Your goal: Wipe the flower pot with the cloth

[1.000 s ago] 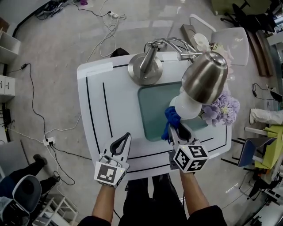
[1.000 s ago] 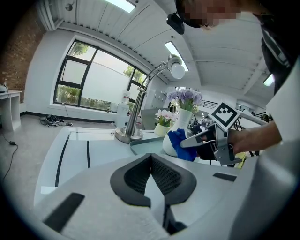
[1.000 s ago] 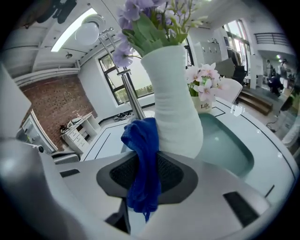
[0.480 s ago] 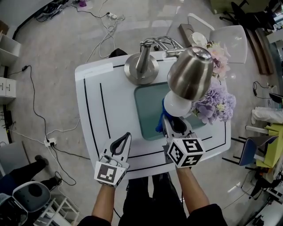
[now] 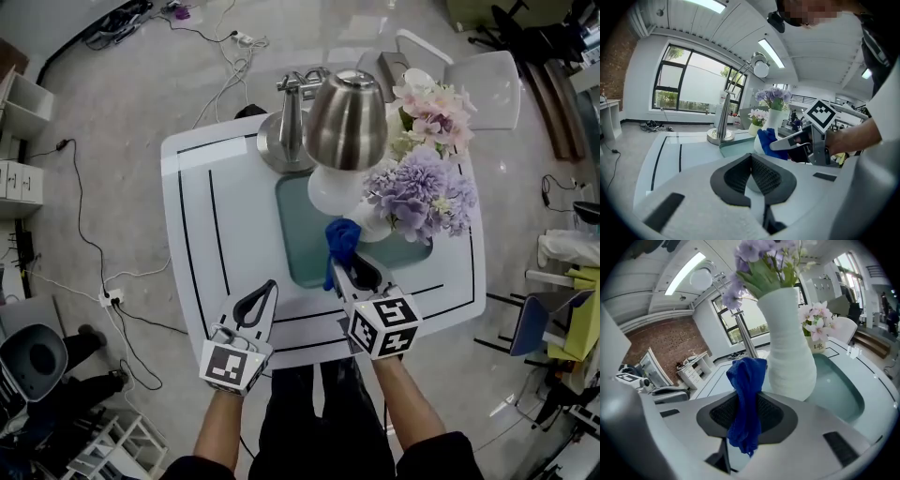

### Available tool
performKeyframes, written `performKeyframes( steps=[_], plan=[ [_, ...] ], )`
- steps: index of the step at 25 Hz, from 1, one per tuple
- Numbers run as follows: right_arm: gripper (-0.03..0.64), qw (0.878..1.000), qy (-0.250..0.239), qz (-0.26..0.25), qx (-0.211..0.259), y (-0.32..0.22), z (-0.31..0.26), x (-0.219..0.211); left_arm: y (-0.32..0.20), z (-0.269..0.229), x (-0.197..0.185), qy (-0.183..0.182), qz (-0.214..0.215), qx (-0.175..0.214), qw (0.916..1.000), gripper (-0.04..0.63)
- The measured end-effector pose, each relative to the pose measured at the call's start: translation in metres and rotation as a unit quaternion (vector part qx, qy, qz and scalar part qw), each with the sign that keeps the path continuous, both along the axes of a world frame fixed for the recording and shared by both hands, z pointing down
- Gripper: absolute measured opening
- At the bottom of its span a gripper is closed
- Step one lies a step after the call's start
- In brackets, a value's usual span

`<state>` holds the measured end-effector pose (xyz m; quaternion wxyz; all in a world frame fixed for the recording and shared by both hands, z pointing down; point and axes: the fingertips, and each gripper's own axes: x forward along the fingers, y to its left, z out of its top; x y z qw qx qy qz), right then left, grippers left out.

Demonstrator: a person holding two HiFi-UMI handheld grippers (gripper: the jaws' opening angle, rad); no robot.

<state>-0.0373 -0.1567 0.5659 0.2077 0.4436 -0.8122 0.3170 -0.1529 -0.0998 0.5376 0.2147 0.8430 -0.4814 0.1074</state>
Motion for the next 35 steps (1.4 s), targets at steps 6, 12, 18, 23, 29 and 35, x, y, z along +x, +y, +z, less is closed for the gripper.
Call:
performKeyframes(
  steps=[6,12,18,23,29,35],
  plan=[
    [0.106,0.997,-0.052,-0.058,0.026,0.039,-0.063,0.006,0.014,-0.04,0.03,-0.01,0.004,0.024,0.9996,0.008],
    [0.104,0.989,-0.061,-0.098,0.089,0.083,-0.137,0.038,0.04,-0.092,0.07,0.004,0.014,0.054,0.9984,0.008],
    [0.104,0.98,-0.037,-0.1,0.167,0.125,-0.195,0.077,0.076,-0.15,0.107,0.01,0.036,0.096,0.9947,0.008],
    [0.104,0.971,-0.021,-0.091,0.222,0.159,-0.228,0.094,0.1,-0.182,0.13,0.011,0.052,0.104,0.9932,0.008],
    [0.104,0.968,-0.04,-0.09,0.232,0.187,-0.238,0.101,0.115,-0.187,0.138,-0.006,0.057,0.116,0.9916,0.008],
    [0.104,0.969,-0.044,-0.102,0.222,0.199,-0.232,0.111,0.132,-0.189,0.146,0.005,0.053,0.107,0.9929,0.008]
  ],
)
